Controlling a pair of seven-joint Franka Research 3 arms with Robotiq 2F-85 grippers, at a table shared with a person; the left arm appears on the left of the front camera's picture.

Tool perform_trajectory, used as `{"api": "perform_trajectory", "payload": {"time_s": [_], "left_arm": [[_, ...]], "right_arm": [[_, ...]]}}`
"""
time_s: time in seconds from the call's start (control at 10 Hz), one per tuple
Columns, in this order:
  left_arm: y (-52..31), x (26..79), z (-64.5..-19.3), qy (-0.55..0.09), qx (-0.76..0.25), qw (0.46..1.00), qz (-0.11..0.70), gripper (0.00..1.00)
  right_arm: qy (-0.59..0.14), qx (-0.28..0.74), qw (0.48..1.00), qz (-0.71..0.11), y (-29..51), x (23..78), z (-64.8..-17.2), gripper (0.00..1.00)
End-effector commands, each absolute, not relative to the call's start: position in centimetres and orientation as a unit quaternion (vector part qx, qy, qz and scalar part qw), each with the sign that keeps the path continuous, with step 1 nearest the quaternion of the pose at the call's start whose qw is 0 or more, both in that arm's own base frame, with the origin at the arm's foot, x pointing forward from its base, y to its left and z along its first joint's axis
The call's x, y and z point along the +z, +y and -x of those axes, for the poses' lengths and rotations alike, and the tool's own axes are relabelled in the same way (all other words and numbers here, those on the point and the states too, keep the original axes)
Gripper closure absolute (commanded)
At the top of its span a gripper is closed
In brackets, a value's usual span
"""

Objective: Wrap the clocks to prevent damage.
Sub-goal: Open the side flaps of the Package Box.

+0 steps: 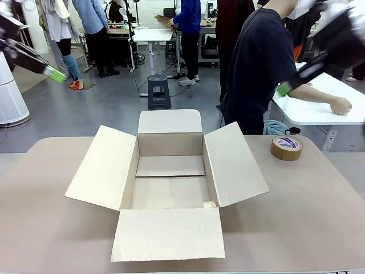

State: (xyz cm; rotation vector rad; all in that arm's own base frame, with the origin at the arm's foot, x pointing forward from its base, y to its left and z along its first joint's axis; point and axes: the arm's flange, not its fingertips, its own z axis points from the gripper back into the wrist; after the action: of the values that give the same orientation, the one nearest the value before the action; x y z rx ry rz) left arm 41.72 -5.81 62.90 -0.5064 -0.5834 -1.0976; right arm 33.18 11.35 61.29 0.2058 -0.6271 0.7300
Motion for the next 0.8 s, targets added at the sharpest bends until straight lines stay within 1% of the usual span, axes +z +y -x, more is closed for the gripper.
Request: {"api": "perform_trajectory", "payload": {"time_s": [0.0,0.1,0.2,0.3,0.4,0.5,0.6,0.7], "left_arm": [[-10.2,61.1,-43.3,-0.155,-0.499,0.842,0.132,1.0],[-12.1,59.0,-43.6,-0.118,-0.498,0.855,0.085,1.0],[-13.6,57.1,-43.5,-0.093,-0.496,0.861,0.06,1.0],[-14.8,55.1,-43.5,-0.086,-0.481,0.872,0.028,1.0],[-15.5,53.8,-43.5,-0.084,-0.471,0.878,0.013,1.0],[-15.3,53.8,-43.2,-0.097,-0.468,0.878,0.014,1.0],[-15.5,54.1,-43.4,-0.086,-0.489,0.868,0.024,1.0],[-15.5,54.1,-43.4,-0.086,-0.489,0.868,0.024,1.0]], "right_arm": [[-0.209,0.334,0.919,-0.024,16.3,60.1,-36.5,0.99],[-0.183,0.331,0.925,0.011,18.2,57.9,-37.6,0.99],[-0.175,0.332,0.926,0.036,19.5,55.8,-38.3,0.99],[-0.175,0.318,0.929,0.064,20.5,53.7,-39.0,0.99],[-0.171,0.31,0.933,0.064,20.8,52.5,-39.4,0.99],[-0.168,0.336,0.927,0.026,20.7,52.5,-38.9,0.99],[-0.168,0.329,0.928,0.049,20.7,52.2,-38.9,0.99],[-0.168,0.329,0.928,0.049,20.7,52.2,-38.9,0.99]]}}
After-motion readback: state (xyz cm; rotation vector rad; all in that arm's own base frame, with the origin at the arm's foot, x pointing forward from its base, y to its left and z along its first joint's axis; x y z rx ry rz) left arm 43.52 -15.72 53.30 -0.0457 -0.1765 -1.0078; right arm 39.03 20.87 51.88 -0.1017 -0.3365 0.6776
